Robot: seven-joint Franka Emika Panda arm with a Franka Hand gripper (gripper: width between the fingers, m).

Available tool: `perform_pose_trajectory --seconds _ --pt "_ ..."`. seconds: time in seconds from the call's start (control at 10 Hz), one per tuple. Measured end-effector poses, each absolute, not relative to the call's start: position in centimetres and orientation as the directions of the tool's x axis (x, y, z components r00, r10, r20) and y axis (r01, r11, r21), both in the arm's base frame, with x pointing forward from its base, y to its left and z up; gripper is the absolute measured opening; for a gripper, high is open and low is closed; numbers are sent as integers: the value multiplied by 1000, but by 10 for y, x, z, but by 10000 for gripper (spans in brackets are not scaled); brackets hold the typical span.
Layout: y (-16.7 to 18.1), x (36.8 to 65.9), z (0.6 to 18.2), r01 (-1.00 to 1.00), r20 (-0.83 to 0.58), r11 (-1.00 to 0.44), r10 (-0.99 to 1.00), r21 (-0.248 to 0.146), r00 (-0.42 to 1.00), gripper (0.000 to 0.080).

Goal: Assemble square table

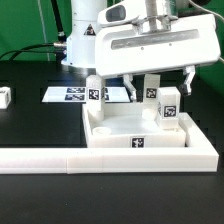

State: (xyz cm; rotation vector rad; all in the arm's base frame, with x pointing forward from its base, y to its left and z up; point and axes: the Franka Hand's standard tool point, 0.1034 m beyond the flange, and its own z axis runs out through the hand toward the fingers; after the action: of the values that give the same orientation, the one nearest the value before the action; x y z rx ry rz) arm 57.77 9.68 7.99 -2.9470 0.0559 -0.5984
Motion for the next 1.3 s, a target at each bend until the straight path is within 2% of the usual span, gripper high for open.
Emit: perform_pose_trajectory --seconds 0.2,0.4,0.9,1.1,1.3 --pt "106 574 78 -22 220 -980 -67 -200 973 649" --pt "108 572 78 -9 95 -977 -30 -213 995 649" --pt "107 574 78 -45 66 -977 -60 -208 996 649" --pt "118 585 85 -135 52 -978 -145 -161 988 649" --pt "115 587 83 -148 53 -977 -158 -151 986 649"
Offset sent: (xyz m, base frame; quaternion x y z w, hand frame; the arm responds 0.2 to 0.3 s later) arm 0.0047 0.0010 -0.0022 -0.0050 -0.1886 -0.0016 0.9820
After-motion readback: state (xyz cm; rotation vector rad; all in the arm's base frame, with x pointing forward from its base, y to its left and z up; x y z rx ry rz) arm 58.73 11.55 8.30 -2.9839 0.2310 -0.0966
